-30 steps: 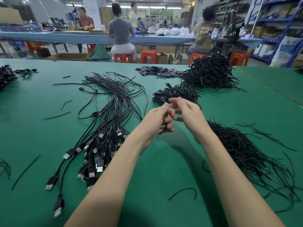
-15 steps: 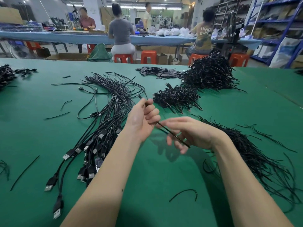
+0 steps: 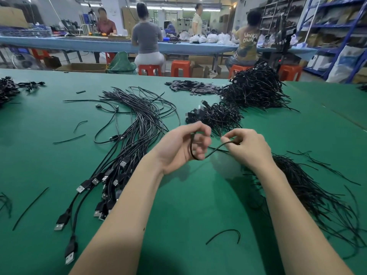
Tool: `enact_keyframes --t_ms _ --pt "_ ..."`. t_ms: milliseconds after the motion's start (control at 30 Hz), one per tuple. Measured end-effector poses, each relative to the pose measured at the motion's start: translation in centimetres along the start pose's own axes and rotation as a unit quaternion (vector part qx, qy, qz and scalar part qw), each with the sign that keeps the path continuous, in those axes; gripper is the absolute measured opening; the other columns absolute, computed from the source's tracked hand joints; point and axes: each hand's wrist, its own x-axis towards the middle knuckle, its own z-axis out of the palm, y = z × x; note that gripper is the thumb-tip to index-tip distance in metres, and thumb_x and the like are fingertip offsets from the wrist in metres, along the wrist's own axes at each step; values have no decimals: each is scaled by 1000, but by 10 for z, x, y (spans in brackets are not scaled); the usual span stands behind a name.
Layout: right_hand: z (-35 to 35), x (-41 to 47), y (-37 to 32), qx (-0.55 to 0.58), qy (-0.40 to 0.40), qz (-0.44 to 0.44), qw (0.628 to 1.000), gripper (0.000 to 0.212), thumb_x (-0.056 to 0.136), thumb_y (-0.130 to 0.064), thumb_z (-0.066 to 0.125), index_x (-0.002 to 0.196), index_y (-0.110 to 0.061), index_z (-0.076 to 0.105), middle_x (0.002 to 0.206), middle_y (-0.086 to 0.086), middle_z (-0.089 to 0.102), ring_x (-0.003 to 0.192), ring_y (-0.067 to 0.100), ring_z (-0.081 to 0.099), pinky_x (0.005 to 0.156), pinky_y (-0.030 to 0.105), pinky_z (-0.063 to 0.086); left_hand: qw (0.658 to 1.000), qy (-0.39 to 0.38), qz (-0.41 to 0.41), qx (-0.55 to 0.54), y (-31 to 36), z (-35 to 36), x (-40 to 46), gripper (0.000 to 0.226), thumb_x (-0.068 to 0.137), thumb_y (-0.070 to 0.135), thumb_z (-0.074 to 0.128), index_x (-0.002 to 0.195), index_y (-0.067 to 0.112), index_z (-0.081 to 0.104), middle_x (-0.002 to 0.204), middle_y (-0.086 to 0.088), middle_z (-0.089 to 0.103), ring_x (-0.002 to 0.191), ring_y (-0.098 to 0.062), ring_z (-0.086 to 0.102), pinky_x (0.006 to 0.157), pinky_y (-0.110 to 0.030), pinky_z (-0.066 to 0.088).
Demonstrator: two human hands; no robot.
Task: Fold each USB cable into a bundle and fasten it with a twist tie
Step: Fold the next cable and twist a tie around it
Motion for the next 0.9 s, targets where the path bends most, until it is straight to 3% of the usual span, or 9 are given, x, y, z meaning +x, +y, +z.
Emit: enact_keyframes --t_ms 133,233,400,467,533,600,667,767,900 --pt "-5 0 -12 25 83 -39 996 6 85 -41 68 79 -42 66 68 -22 63 74 10 60 57 18 33 986 -30 -71 148 -9 9 5 34 106 19 37 97 4 67 98 -20 75 87 -25 73 78 -32 60" --pt "-6 -1 -20 7 66 -78 995 5 83 -36 70 84 -39 66 67 -20 62 72 11 60 57 23 35 967 59 -68 237 -19 11 15 32 105 21 40 100 8 68 112 -16 73 102 -23 72 93 -36 57" --pt "-5 -1 -33 154 18 -54 986 28 81 -26 75 93 -30 51 63 -10 63 57 8 53 62 32 44 864 141 22 484 -23 -4 18 40 105 38 39 84 14 62 69 10 49 66 -10 45 69 -33 38" --pt "-6 -4 -41 243 -22 -33 969 25 88 -22 73 92 -25 49 59 -7 62 49 9 50 58 30 43 895 183 80 398 -21 1 19 35 108 34 36 86 27 62 78 21 60 75 0 57 75 -34 47" --pt "-6 -9 -46 351 -115 -35 929 14 96 -16 66 93 -16 53 59 2 64 46 12 50 52 27 43 953 228 119 157 -18 8 22 31 110 27 32 112 22 63 119 3 69 102 -13 68 95 -40 51" --pt "-4 -14 -47 329 -195 -78 921 5 100 -16 61 97 -11 60 64 14 68 52 16 57 55 30 52 960 226 150 -65 -10 7 22 36 110 26 28 125 9 57 128 -15 66 107 -27 69 99 -46 50" --pt "3 -18 -41 233 -239 -106 937 7 100 -19 61 95 -15 63 68 12 73 62 19 63 74 39 58 948 179 180 -189 -2 -2 17 40 110 26 26 130 4 52 127 -17 67 108 -32 69 96 -44 56" --pt "15 -17 -28 112 -219 -85 966 12 97 -25 62 85 -23 63 67 3 74 60 12 62 73 35 54 954 100 184 -215 9 -10 4 42 110 27 25 125 6 57 123 -9 70 97 -23 73 76 -30 60" --pt "21 -10 -15 76 -79 -63 992 12 90 -30 70 81 -25 64 60 3 67 58 21 58 60 24 44 990 18 91 -104 6 -4 -6 45 107 28 31 107 12 72 111 -7 75 57 -11 67 52 -17 50"
